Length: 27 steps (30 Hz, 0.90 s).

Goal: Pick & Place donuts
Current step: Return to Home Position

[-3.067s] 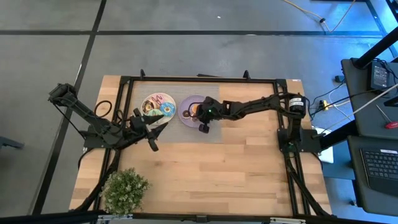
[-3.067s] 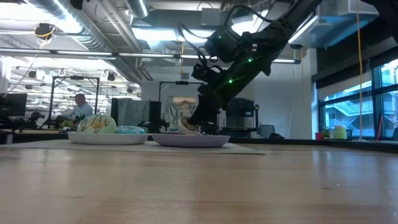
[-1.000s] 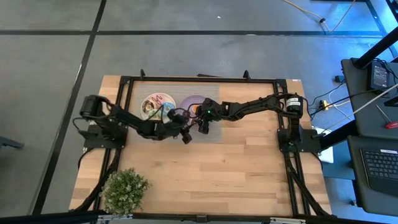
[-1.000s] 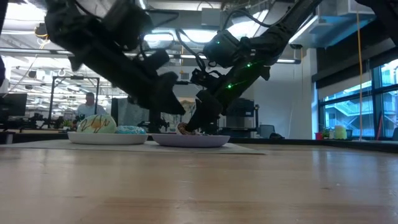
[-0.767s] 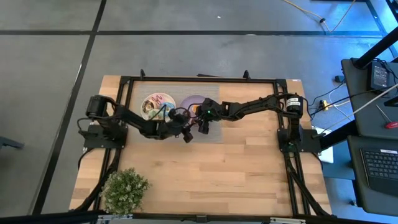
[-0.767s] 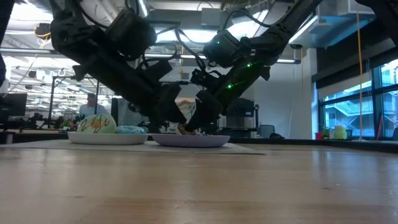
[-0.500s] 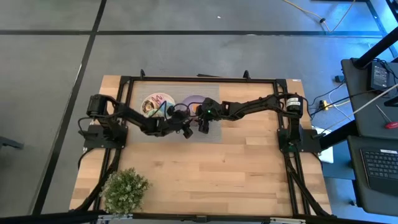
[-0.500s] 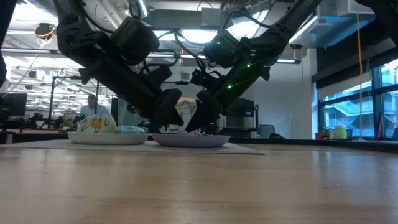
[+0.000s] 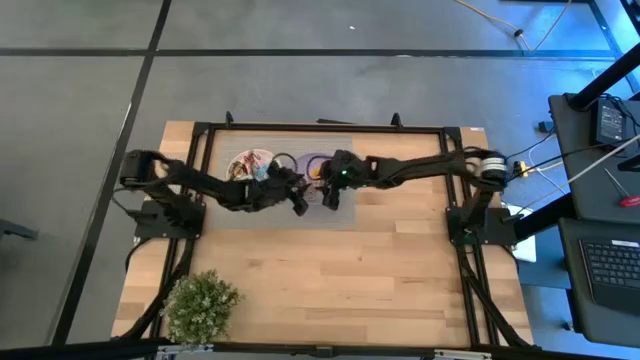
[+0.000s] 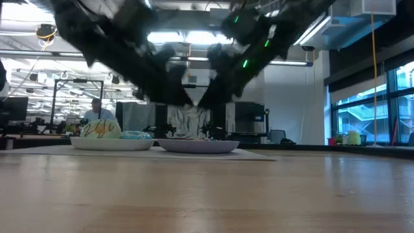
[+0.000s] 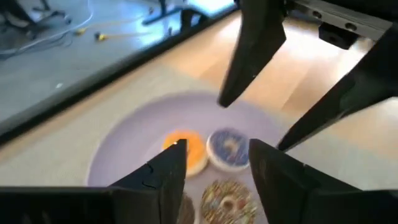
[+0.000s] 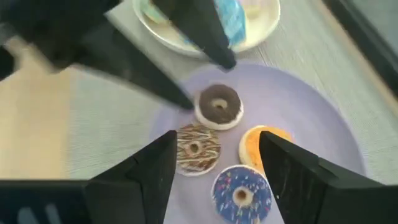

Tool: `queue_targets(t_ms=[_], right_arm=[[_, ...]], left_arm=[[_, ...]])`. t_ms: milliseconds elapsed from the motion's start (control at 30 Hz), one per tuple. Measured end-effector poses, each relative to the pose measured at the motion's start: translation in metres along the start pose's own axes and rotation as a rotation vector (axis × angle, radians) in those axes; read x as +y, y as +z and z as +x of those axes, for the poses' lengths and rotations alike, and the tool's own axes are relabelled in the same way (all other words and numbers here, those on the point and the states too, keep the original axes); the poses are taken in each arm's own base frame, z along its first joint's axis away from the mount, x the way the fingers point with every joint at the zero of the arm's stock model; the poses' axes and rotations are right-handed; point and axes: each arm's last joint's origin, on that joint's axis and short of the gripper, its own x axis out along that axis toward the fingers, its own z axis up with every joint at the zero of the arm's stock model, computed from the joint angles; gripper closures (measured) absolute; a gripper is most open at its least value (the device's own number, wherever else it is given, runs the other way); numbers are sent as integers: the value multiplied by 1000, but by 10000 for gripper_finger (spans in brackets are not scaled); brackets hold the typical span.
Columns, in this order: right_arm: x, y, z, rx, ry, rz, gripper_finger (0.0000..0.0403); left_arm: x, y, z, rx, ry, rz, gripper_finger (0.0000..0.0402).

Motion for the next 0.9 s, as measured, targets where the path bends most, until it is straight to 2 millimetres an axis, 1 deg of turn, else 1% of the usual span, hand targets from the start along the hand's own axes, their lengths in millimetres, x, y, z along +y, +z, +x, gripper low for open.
queue_targets(t_ms=[67,133,200,267,333,400,467,533,567,633,700,733,800,833,900], right_arm=[[-1,11,-23,-20,23,0,173],[-1,19,-47,-49,48,8,173],[-2,20,-72,-99,92,21,173],[-2,11,-94,-136,116,45,173],[-1,-4,-116,-153,126,67,173],[4,-16,-139,-199,168,79,173],[12,-25,-163,-277,247,61,173],[19,-33,-184,-361,325,34,173],[21,-36,-194,-400,356,23,173],[23,-42,-213,-465,387,13,173],[23,-49,-227,-494,414,47,173],[24,-53,-232,-508,433,74,173],[26,-64,-241,-535,499,59,173],[27,-71,-243,-550,535,42,173],[28,-83,-245,-582,581,63,173]], left_arm=[[2,16,-15,-40,-22,3,232],[6,33,-33,-73,-41,-8,231],[12,45,-54,-78,-70,-1,231],[19,55,-74,-86,-102,-4,232],[25,64,-94,-104,-177,-10,232],[28,74,-114,-152,-328,-13,231],[29,82,-131,-231,-502,-4,231],[32,81,-143,-302,-632,3,232],[34,77,-148,-332,-666,1,233],[40,66,-154,-370,-688,-10,232],[47,56,-160,-390,-696,-24,231],[51,50,-163,-395,-702,-39,231],[57,42,-168,-410,-717,-72,231],[60,40,-172,-427,-723,-81,232],[67,34,-178,-461,-730,-91,233]])
